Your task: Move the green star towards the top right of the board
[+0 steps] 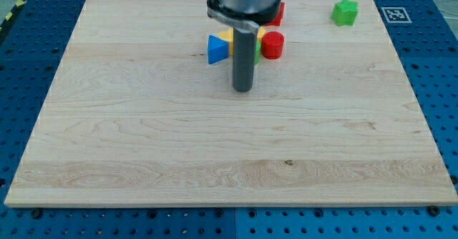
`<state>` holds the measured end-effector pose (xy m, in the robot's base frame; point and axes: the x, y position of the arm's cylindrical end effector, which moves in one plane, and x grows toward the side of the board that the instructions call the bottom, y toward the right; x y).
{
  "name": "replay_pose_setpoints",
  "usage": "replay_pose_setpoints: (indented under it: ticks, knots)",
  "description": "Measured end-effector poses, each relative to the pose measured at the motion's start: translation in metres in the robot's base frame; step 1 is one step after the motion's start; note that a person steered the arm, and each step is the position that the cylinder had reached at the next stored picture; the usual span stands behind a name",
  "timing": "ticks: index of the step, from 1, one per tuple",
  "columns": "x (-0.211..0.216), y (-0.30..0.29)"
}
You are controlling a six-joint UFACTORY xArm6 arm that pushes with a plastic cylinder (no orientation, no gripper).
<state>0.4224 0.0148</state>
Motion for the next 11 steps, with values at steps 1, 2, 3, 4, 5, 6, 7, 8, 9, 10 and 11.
replay_pose_setpoints:
  ticks: [1,2,3,4,5,6,7,8,9,10,11]
  knots:
    - [-0.013,-0.001]
    - [-0.005,0.007]
    - [-0.004,0.068]
    - [-0.034,0.147]
    - [-0.094,0.202]
    - [-0.143,0.197]
    - [-0.173,0.189]
    - [-0.178,0.233]
    - [-0.178,0.292]
    - [-0.169,0.329]
    - [-0.183,0.330]
